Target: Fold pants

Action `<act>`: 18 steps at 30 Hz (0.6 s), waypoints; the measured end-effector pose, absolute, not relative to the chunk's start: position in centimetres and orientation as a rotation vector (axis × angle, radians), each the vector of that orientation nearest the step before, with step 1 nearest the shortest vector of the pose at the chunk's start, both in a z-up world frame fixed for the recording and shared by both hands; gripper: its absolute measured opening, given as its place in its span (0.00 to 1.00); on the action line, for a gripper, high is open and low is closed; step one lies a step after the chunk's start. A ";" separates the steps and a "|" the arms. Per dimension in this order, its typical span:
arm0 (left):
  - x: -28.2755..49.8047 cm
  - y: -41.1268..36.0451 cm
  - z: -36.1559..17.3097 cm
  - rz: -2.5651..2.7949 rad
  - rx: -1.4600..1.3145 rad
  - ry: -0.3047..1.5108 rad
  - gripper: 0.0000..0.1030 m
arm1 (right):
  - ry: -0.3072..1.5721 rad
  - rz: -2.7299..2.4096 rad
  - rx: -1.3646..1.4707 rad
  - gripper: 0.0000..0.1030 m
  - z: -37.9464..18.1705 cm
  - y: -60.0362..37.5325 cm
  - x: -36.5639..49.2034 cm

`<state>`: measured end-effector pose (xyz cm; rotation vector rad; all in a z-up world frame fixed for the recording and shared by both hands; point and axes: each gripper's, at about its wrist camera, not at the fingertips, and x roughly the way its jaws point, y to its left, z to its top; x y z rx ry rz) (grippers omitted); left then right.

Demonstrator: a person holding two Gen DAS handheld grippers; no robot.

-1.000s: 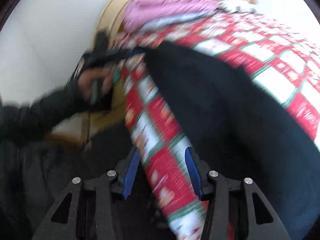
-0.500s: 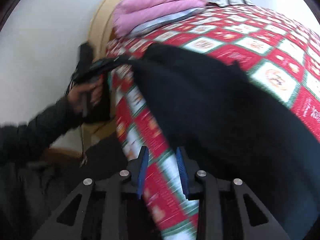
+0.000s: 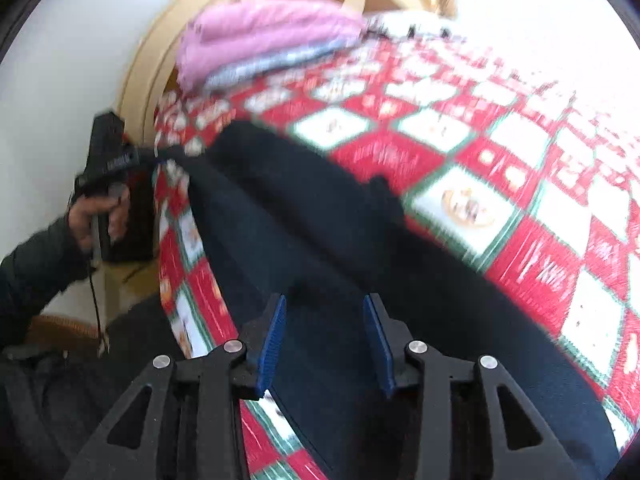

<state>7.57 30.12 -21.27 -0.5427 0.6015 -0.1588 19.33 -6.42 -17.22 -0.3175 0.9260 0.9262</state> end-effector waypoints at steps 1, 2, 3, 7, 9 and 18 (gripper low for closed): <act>7.6 30.0 -21.3 -0.163 -0.543 0.602 0.53 | 0.941 0.929 -0.356 0.41 -17.8 -6.3 19.3; 7.6 30.0 -21.4 -0.163 -0.544 0.602 0.53 | 0.943 0.922 -0.398 0.41 -18.2 -6.2 19.0; 7.7 30.0 -21.5 -0.163 -0.550 0.605 0.53 | 0.938 0.908 -0.430 0.38 -18.6 -6.2 18.9; 7.7 30.1 -21.9 -0.166 -0.575 0.611 0.53 | 0.899 0.913 -0.430 0.01 -18.2 -6.5 17.5; 7.7 30.1 -22.0 -0.166 -0.575 0.611 0.53 | 0.883 0.938 -0.425 0.01 -17.9 -6.5 16.1; 7.0 30.5 -21.7 -0.197 -0.617 0.630 0.53 | 0.843 0.894 -0.455 0.04 -18.2 -7.1 12.1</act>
